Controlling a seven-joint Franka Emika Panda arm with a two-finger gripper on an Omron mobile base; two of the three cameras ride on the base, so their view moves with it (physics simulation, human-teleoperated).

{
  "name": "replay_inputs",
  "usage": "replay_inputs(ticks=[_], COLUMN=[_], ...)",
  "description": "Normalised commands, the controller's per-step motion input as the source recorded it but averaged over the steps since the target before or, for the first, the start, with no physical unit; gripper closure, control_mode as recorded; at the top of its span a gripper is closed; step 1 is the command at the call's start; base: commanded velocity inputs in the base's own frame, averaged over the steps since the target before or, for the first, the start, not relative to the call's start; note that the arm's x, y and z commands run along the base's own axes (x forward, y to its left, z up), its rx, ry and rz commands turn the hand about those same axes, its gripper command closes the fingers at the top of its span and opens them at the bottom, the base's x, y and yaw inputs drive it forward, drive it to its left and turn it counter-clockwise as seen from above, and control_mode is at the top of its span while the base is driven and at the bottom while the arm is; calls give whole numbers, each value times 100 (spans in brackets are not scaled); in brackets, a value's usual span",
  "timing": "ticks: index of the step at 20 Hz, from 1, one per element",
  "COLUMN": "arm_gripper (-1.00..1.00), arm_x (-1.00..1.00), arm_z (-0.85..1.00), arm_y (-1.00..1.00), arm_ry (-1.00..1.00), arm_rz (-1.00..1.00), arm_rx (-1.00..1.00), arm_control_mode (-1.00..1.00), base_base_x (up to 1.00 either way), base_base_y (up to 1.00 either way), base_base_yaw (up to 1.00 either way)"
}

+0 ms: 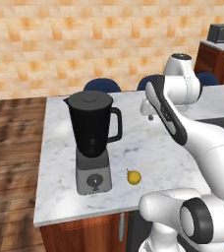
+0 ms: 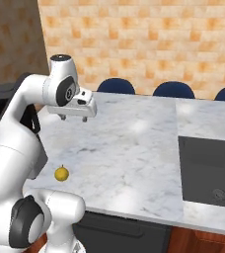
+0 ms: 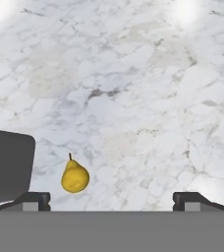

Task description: Open the blender lid, put the pear in the blender, close the lid, and start the blender.

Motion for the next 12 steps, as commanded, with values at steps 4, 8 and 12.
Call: replay_inputs(ticks=[4,8,12], arm_gripper=[-100,-100,-100], arm_x=[0,0,0], arm_z=[0,0,0], arm_y=[0,0,0], arm_ry=[0,0,0], arm_rz=[0,0,0], arm_rx=[0,0,0], arm_control_mode=[100,100,100], base_base_x=[16,15,14], base_base_y=[-54,-49,-44], base_base_yaw=[0,0,0])
